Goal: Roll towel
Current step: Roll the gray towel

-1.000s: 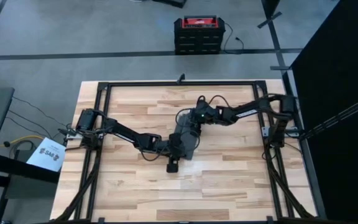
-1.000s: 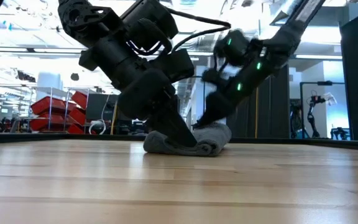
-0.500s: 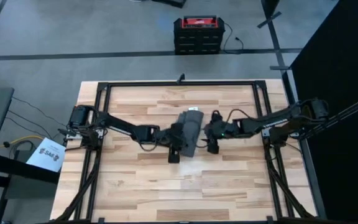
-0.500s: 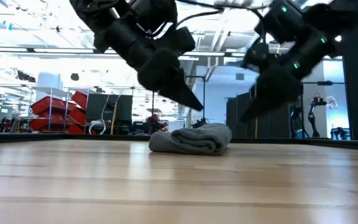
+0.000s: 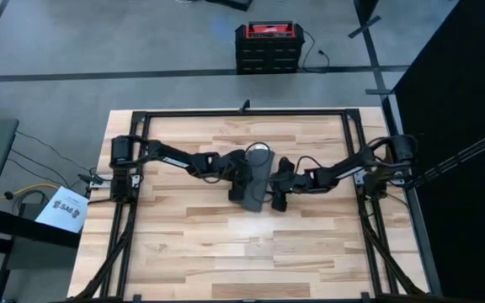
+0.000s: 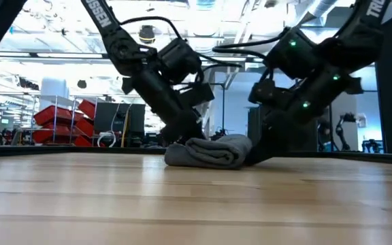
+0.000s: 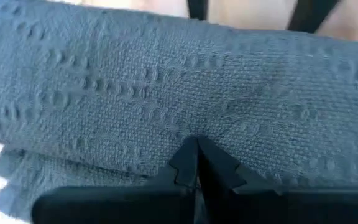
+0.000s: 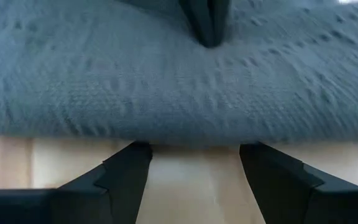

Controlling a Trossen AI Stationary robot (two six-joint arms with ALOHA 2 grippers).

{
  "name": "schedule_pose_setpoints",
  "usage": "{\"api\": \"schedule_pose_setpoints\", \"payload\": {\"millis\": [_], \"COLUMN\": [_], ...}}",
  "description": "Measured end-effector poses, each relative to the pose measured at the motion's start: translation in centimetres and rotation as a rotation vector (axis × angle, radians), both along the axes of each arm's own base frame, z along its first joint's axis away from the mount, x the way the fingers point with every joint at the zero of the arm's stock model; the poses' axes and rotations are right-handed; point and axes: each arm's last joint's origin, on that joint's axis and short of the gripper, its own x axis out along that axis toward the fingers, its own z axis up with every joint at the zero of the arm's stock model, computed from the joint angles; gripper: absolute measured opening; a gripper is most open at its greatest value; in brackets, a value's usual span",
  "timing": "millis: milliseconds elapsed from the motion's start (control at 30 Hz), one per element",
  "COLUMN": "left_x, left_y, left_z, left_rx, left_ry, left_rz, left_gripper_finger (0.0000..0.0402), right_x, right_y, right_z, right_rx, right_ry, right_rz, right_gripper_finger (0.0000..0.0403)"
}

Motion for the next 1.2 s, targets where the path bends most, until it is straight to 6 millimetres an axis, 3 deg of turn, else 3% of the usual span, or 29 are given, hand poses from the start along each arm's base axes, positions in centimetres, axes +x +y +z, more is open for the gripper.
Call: {"api": "schedule_pose_setpoints", "payload": {"millis": [167, 333, 533, 700, 900, 1067, 1200], "left_x": [0.2, 0.7, 0.5, -0.2, -1.0, -0.6, 0.1], "left_y": [0.3, -0.6, -1.5, -1.6, -1.5, -0.5, 0.7], "left_z": [-1.2, -1.0, 0.4, 3.0, 4.7, 2.0, -0.1], "left_rx": [-0.023, -0.062, -0.076, -0.039, 0.008, 0.047, 0.058], "left_ry": [-0.001, -0.052, -0.077, -0.083, -0.057, -0.002, -0.012], "left_rz": [0.009, 0.014, -0.003, -0.017, 0.003, 0.011, 0.032], "left_gripper_finger": [0.0000, 0.0000, 0.0000, 0.0000, 0.0000, 0.0000, 0.0000], "right_x": [0.3, 0.8, 1.2, 1.6, 1.2, 0.9, 0.2], "right_y": [-0.9, -1.7, -1.5, -1.3, -1.3, -1.4, -2.9], "right_z": [1.4, 3.5, 4.2, 4.6, 4.3, 4.0, 3.5], "right_rx": [-0.052, -0.090, -0.137, -0.146, -0.133, -0.116, -0.085], "right_ry": [0.003, -0.042, -0.002, 0.006, 0.074, 0.118, 0.165], "right_rz": [0.013, 0.012, 0.075, 0.114, 0.145, 0.167, 0.153], "right_gripper_finger": [0.0240, 0.0240, 0.0240, 0.0240, 0.0240, 0.0240, 0.0240]}}
